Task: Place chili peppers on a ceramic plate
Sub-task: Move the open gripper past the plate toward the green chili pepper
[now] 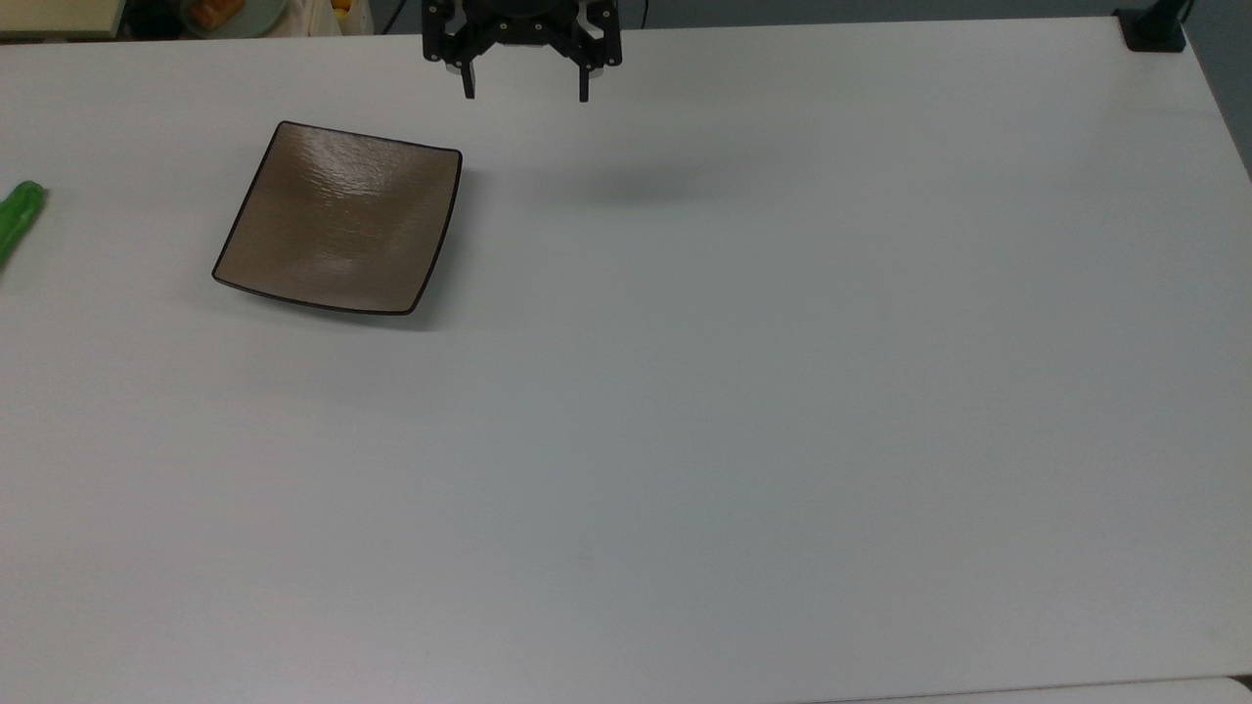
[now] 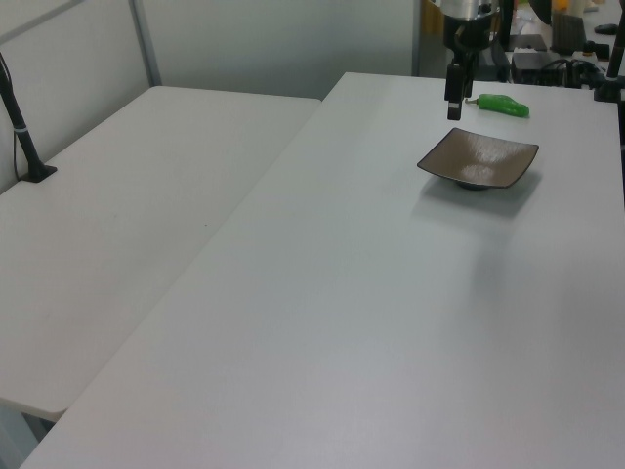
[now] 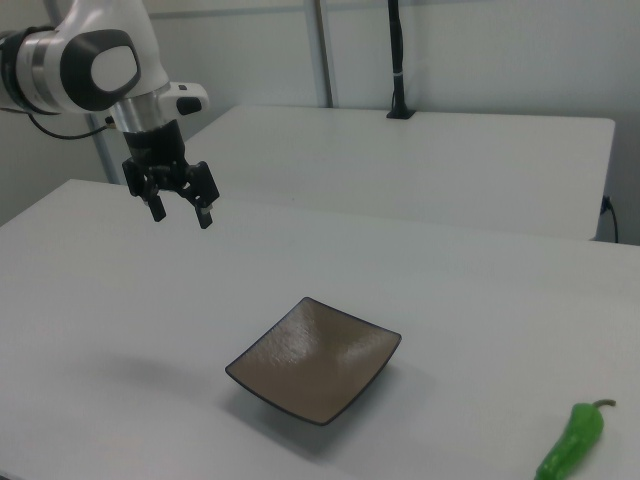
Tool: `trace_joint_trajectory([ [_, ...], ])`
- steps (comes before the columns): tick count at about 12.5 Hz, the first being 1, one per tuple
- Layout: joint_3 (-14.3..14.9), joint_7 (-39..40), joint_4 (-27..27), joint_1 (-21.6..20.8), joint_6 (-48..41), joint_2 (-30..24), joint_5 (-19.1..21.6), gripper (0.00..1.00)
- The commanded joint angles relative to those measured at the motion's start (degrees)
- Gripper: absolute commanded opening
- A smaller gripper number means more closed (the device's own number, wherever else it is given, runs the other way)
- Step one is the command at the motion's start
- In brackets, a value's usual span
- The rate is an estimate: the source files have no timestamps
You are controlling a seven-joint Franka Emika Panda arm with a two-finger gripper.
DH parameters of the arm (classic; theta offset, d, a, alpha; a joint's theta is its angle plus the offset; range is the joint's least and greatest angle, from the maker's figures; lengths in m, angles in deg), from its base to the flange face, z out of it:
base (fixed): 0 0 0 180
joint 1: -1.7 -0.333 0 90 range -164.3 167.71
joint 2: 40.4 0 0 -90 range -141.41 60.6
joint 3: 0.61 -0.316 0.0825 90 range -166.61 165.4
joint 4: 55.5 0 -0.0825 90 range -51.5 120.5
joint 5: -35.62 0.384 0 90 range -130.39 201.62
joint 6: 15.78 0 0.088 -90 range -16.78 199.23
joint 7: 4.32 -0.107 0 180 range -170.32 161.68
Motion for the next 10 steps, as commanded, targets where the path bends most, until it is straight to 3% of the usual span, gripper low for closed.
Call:
trace_joint_trajectory([
  [1,-0.05,0.46,0.71,1.14,4.45,-0.54,0.50,1.00],
  [10,0.04,0.46,0.62,1.59,3.78,-0.27,0.06,1.00],
])
